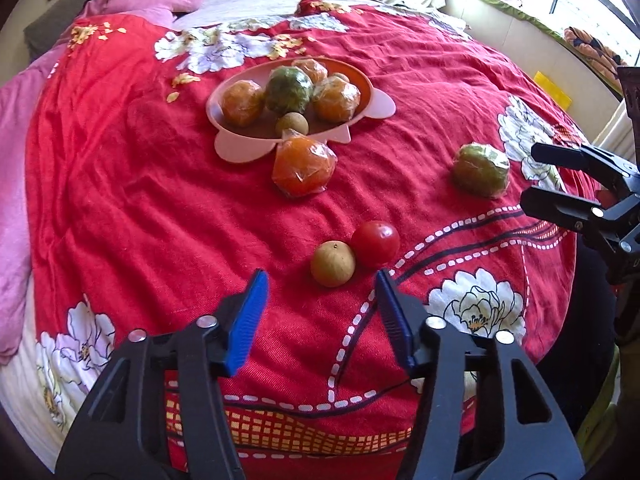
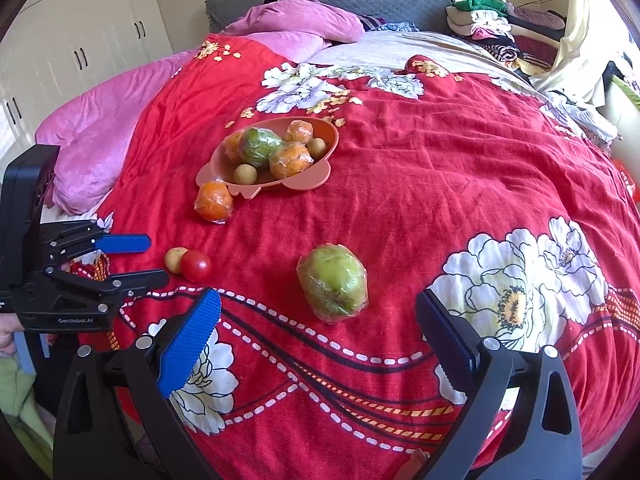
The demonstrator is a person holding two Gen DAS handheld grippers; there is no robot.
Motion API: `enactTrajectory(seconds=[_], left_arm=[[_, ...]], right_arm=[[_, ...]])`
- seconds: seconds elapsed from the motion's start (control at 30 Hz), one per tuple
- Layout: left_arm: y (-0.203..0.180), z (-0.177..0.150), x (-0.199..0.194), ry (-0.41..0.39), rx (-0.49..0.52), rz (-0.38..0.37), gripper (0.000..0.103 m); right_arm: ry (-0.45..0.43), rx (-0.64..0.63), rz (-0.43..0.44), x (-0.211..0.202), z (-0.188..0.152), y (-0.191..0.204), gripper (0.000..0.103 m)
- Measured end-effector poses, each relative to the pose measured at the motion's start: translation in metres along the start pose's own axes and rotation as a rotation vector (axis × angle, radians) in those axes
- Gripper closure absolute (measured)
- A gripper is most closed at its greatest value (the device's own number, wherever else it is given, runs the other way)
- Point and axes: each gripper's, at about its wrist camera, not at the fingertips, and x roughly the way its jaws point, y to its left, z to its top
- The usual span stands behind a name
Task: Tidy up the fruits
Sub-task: 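Move the left gripper to the brown kiwi while the right gripper approaches the green wrapped pear, then grasp the kiwi with the left gripper while the right gripper grasps the pear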
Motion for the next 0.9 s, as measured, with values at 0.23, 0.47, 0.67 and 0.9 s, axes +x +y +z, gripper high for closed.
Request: enactTrajectory(seconds=[0.23,0.47,0.67,0.9], left_arm=[[-0.007,0.003,0.013,0.033,0.043,-0.016,0.067],[-0.004,0.006,0.019,0.04,0.038,-0.022,0.07],[-0.002,0.011,0.022,0.04,0.034,-0.035,0.073],[-0.004,0.015,0.027,0.049,0.044,-0.044,0.076]], right_arm=[[0.018,0.001,0.014,0.007,-0.001,-0.004,0.016],[0.049,-0.013,0.022,0.021,0.002,-0.008,0.038],[0.077,-0.006,0.047,0.037,0.004,-0.013,0.054],[0.086,0.01,0.057,0.048,0.008,-0.018,0.061]])
